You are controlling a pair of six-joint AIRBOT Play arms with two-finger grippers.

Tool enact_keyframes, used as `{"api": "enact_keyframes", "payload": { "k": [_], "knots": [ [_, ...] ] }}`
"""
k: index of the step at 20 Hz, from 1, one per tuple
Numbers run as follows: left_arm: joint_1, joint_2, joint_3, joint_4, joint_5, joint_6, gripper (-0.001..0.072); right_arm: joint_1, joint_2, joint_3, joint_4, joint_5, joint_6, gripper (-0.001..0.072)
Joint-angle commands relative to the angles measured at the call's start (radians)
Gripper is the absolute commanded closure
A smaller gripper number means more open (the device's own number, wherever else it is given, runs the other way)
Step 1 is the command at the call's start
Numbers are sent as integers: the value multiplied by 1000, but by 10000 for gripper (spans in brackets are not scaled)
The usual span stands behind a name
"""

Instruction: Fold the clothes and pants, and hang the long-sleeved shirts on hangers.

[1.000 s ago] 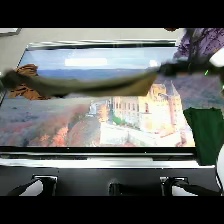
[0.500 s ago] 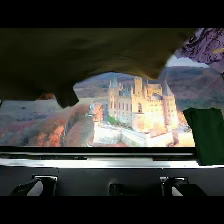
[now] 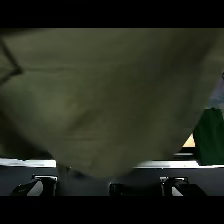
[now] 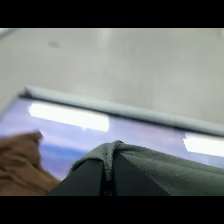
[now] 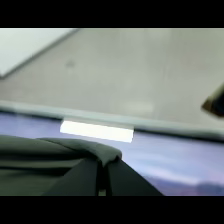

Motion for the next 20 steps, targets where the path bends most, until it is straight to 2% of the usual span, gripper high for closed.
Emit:
{"api": "enact_keyframes", "payload": {
  "k": [1, 3, 5, 9, 12, 14, 16, 20],
  "knots": [
    [-24, -132, -153, -156, -9, 99, 694, 1, -153, -111, 7, 50, 8, 683],
    [-71, -262, -249, -156, 14, 148, 693, 1, -293, -139, -27, 79, 29, 683],
    [-122, -417, -306, -148, 86, 157, 694, 1, -448, -139, -78, 87, 61, 683],
    [-207, -731, -313, -129, 385, 157, 692, 1, -719, -139, -148, -32, 112, 683],
    [-246, -874, -312, -130, 589, 153, 692, 1, -869, -139, -145, -168, 139, 683],
    [-254, -917, -313, -130, 602, 153, 692, 1, -918, -139, -144, -177, 165, 683],
    [-248, -921, -313, -121, 557, 153, 692, 1, -929, -139, -144, -137, 167, 683],
    [-216, -900, -313, -103, 381, 154, 692, 1, -928, -139, -144, 62, 163, 682]
  ]
}}
